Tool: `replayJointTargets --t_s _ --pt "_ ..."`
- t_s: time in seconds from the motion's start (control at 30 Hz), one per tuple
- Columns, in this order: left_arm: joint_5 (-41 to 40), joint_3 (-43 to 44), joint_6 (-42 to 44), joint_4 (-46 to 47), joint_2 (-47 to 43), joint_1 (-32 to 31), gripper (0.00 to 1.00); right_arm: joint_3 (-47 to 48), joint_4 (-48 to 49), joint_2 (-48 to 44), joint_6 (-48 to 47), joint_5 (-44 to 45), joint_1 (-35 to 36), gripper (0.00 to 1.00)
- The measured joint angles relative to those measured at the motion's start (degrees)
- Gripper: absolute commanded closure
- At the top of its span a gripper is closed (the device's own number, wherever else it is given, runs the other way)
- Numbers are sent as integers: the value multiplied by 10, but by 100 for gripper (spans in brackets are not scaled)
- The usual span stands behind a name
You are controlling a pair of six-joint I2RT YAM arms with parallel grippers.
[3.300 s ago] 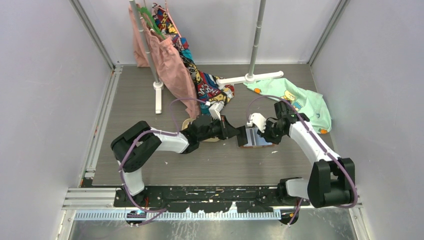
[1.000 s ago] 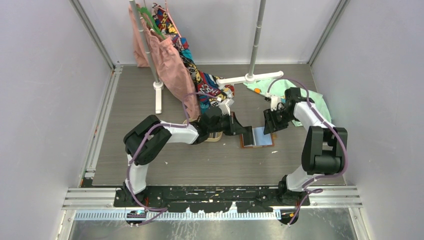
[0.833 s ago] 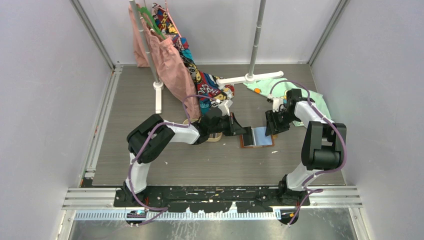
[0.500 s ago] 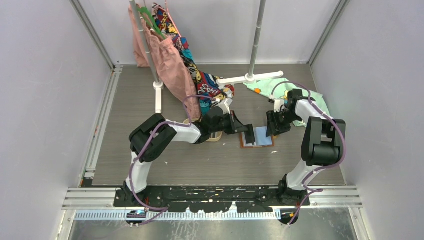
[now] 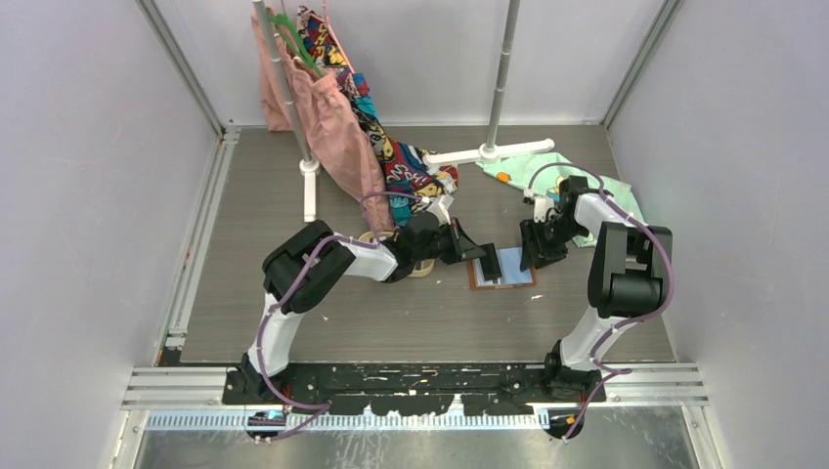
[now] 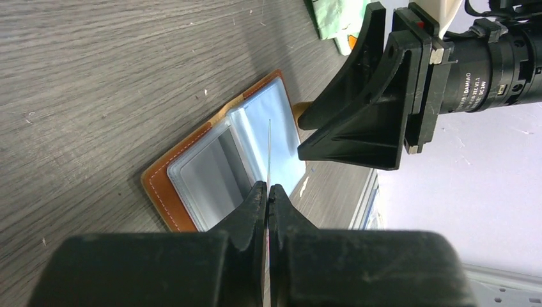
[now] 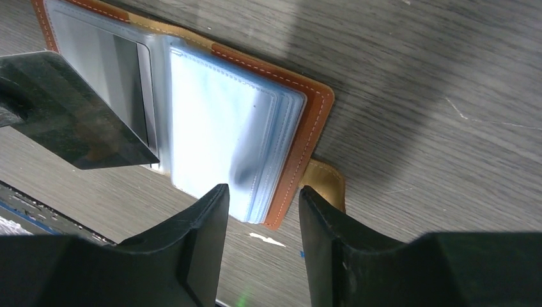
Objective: Put the credit cards into the card holder
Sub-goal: Insert the credit card into the card holder.
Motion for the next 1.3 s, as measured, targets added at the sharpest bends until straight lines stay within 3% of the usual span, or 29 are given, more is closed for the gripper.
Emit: replayJointTargets --t_s 1.3 --pt "3 20 -61 19 47 -7 100 16 -19 32 -2 5 0 55"
